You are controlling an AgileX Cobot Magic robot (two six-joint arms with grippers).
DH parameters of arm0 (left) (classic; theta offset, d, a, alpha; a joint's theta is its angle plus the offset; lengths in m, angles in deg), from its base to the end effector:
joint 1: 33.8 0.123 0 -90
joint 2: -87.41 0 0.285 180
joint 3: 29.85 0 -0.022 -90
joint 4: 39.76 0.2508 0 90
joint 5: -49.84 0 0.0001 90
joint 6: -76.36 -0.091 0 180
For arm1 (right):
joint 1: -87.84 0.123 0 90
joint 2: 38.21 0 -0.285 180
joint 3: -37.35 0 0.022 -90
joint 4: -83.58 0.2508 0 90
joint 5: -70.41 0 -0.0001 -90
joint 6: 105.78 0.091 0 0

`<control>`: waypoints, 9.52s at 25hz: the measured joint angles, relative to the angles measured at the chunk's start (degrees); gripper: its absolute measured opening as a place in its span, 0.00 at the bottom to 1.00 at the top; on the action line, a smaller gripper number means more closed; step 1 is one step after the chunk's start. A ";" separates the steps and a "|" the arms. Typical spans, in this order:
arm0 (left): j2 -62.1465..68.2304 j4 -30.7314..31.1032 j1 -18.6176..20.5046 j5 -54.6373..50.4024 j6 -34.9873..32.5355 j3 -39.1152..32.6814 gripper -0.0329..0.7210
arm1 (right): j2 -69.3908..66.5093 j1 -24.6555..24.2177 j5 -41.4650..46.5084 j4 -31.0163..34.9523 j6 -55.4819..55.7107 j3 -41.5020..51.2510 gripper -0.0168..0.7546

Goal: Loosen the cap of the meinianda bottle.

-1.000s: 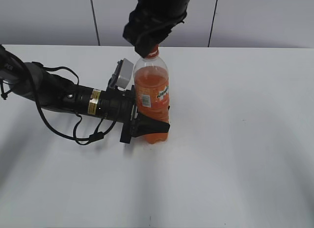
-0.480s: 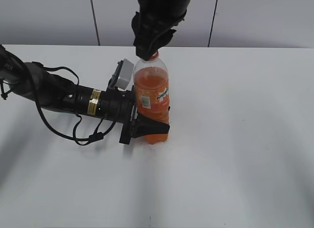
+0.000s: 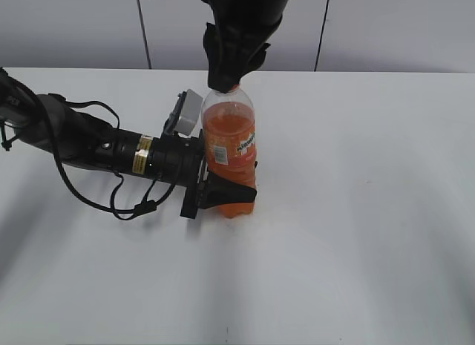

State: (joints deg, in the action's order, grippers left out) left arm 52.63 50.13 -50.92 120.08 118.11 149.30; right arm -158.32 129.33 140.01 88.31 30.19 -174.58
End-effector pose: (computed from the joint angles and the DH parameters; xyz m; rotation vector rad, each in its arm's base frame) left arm 0.3663 -0.2024 0.0642 1.4390 1.4519 -1.1913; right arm 0.3154 0.2883 0.3155 -1.8536 2.0320 0.1022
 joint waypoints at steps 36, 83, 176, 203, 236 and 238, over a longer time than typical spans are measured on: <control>0.00 0.81 -0.05 0.22 0.61 0.00 0.59 | -0.16 0.00 1.52 -1.08 -4.02 -1.18 0.38; 0.00 1.22 -0.05 0.44 1.03 0.00 0.59 | 0.19 0.05 1.60 -1.26 -2.42 -1.18 0.41; 0.00 0.86 -0.16 0.02 1.71 0.00 0.59 | 3.26 -32.88 -16.86 -0.58 34.03 32.65 0.41; 0.00 0.86 -0.16 0.02 1.71 0.00 0.59 | -1.19 -33.27 -31.84 -8.85 46.24 40.40 0.41; 0.00 0.86 -0.16 0.02 1.71 0.00 0.59 | -4.99 -33.27 -33.97 -4.12 47.32 40.45 0.41; 0.00 0.86 -0.16 0.02 1.71 0.00 0.59 | -4.99 -33.27 -33.97 -4.18 47.32 40.45 0.41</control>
State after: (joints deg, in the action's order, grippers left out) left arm 52.63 50.99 -51.08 120.11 119.82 149.30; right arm -163.31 96.06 106.04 84.13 77.51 -134.13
